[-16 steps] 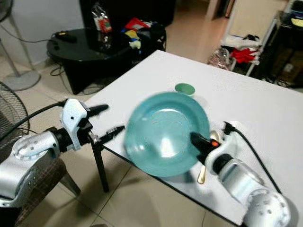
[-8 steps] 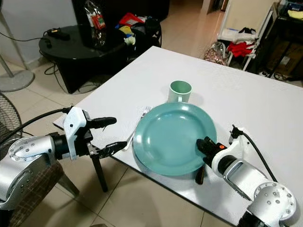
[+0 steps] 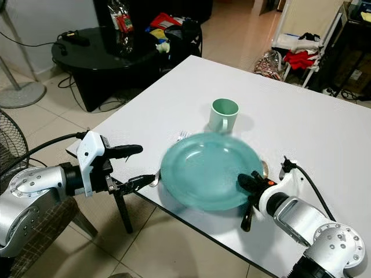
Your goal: Setting the table
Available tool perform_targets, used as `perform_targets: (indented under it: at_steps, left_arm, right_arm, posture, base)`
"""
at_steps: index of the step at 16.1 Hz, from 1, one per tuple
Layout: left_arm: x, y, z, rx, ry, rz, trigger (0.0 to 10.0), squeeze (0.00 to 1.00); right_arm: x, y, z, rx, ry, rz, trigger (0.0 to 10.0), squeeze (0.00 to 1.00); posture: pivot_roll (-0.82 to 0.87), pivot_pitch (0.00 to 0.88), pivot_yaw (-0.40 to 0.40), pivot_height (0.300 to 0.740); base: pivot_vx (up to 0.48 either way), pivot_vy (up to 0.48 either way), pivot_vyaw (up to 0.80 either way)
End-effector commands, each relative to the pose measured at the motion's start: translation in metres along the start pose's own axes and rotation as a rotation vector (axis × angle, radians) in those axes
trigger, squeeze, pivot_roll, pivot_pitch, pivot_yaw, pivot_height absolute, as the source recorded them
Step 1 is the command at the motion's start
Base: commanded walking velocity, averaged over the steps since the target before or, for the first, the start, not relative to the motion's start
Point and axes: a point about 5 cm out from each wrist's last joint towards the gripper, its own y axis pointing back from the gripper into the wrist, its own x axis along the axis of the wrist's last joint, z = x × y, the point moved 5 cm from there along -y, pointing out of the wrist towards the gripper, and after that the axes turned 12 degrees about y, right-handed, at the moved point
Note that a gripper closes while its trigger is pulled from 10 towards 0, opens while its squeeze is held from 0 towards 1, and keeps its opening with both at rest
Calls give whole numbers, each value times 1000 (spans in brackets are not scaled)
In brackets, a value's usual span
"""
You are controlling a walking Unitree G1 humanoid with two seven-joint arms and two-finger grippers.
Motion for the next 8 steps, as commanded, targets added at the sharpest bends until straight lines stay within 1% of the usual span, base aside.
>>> perform_targets:
  at_steps: [1,2,6,7,8]
  left_arm:
    - [4,2,2,-10,-17,-1,10000,0]
    - [3,3,4,-18,-11,-8,10000,0]
    - [2,4,5,-25,-5,-14,10000,0]
    - [2,4,4,-26,-5,-15,10000,0]
    - [2,5,4,-24,-6,-16,10000,0]
  right_arm:
    - [2,2,4,-24,17,-11,10000,1000]
    - [4,7,8,-45,29,-12,10000,1000]
    - [8,20,13,-84,97,-21,10000,1000]
    - [8,25,16,-100,128,-22,10000,1000]
    - [9,34,19,-113,175,-12,10000,1000]
  posture:
    - [-3,0,-10,740]
    - [-3,0,-9,740]
    - [-3,0,-6,740]
    - [-3,0,-6,740]
    - [-4,0,-6,740]
  base:
    - [0,0,0]
    - [0,0,0]
    - [0,0,0]
    - [0,0,0]
    - [0,0,0]
